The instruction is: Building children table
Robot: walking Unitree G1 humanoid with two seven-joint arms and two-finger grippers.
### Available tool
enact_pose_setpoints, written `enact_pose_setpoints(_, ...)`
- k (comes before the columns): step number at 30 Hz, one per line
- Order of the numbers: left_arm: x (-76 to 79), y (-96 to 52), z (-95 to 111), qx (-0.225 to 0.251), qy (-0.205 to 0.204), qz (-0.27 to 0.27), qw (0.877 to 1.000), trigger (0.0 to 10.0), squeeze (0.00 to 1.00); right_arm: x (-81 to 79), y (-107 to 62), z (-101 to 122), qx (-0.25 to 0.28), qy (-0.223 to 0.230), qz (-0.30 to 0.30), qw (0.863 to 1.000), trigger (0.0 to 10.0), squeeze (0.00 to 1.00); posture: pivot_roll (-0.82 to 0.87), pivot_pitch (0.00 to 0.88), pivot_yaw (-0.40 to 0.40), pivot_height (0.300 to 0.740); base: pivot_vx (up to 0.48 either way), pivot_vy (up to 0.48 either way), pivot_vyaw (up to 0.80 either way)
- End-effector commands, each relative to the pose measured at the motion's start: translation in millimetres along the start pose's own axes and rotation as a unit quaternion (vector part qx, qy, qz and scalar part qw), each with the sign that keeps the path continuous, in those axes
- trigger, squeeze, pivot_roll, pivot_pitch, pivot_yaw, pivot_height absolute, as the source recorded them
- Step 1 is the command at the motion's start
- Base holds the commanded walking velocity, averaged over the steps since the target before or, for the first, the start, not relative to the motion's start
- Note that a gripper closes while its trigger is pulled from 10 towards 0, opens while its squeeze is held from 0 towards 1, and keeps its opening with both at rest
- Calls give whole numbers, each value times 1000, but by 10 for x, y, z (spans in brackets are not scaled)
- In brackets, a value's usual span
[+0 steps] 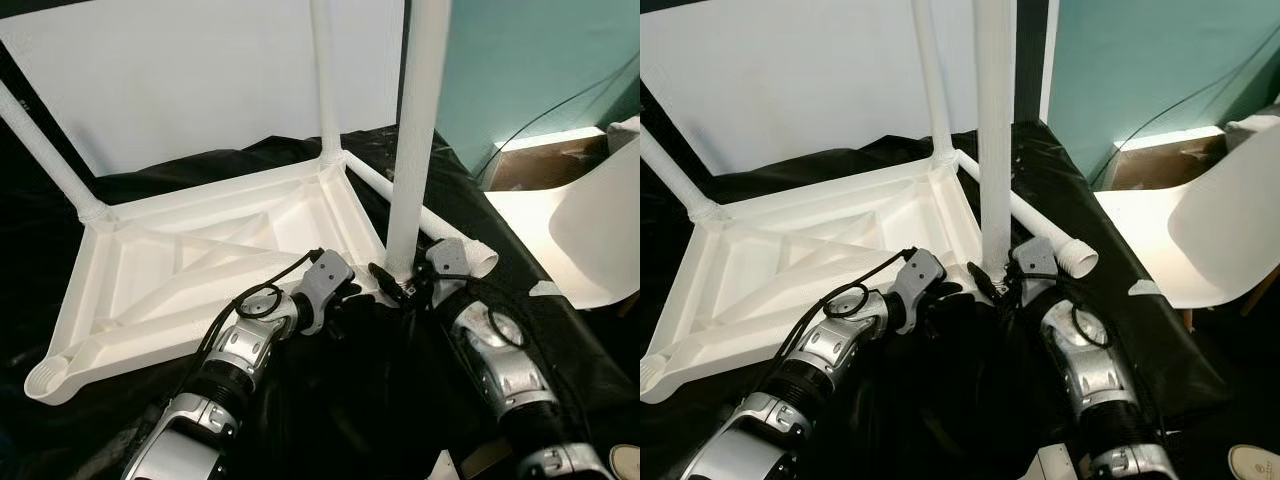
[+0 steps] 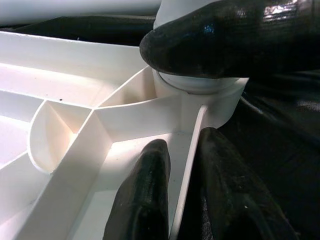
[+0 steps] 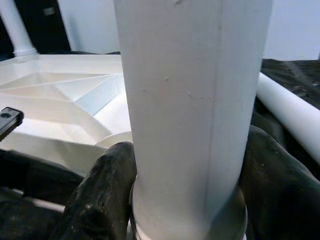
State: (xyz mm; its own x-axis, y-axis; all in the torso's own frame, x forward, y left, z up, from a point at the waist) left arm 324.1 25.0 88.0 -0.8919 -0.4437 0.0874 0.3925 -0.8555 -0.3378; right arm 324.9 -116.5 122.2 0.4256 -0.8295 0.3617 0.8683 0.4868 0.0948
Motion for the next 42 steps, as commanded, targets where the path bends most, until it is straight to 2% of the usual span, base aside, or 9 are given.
enact_pose_setpoints(1, 89, -11, -354, -70, -25, -26, 997, 10000, 0, -42, -44, -49, -10, 24, -25, 999, 0, 0, -9, 0, 95, 740, 0, 0, 0)
enact_pose_setpoints(6, 85, -15, -354, -71, -26, -27, 997, 10000, 0, -88, -63, -53, -15, 38, -54, 998, 0, 0, -6, 0, 99, 740, 0, 0, 0)
enact_pose_setpoints(7, 82, -15, -352, -70, -25, -27, 997, 10000, 0, -116, -50, -50, -16, 39, -52, 998, 10000, 0, -6, 0, 99, 740, 0, 0, 0)
enact_pose_setpoints(10, 76, -16, -349, -70, -25, -26, 997, 10000, 0, -132, -31, -18, -13, 30, -50, 998, 10000, 0, -7, 0, 97, 740, 0, 0, 0)
enact_pose_setpoints(11, 72, -19, -353, -71, -25, -25, 997, 10000, 0, -130, -19, 8, -3, 32, -35, 999, 10000, 1000, -8, 0, 96, 740, 0, 0, 0)
enact_pose_setpoints(15, 67, -21, -358, -72, -24, -23, 997, 10000, 0, -124, -4, 25, 5, 37, -4, 999, 10000, 1000, -10, 0, 93, 740, 0, 0, 0)
enact_pose_setpoints(16, 65, -18, -357, -72, -24, -23, 997, 10000, 0, -85, 17, 24, 9, 28, 24, 999, 10000, 0, -11, 0, 90, 740, 0, 0, 0)
enact_pose_setpoints(29, 54, 5, -334, -65, -28, -16, 997, 10000, 0, 201, 137, 45, -7, -43, 197, 980, 10000, 0, -1, 0, 70, 740, 0, 0, 0)
enact_pose_setpoints(42, 25, -17, -329, -62, -28, -8, 998, 10000, 0, 103, 79, -28, -20, 3, 243, 970, 0, 0, 11, 0, 65, 740, 0, 0, 0)
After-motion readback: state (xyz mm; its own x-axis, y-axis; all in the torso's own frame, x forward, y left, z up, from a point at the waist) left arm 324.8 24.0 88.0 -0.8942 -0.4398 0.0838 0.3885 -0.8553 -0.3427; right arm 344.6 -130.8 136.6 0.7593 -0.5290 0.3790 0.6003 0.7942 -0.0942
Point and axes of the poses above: a point about 5 cm out from each wrist's last joint towards the gripper, its own y axis pointing out of the wrist towards the gripper, its own z axis along the axis of the wrist's last joint, x = y × z, the point moved 3 cm from there along y, pointing out of the wrist towards the gripper, and after that the axes turned 9 degrees about -y, right-handed, at the moved point
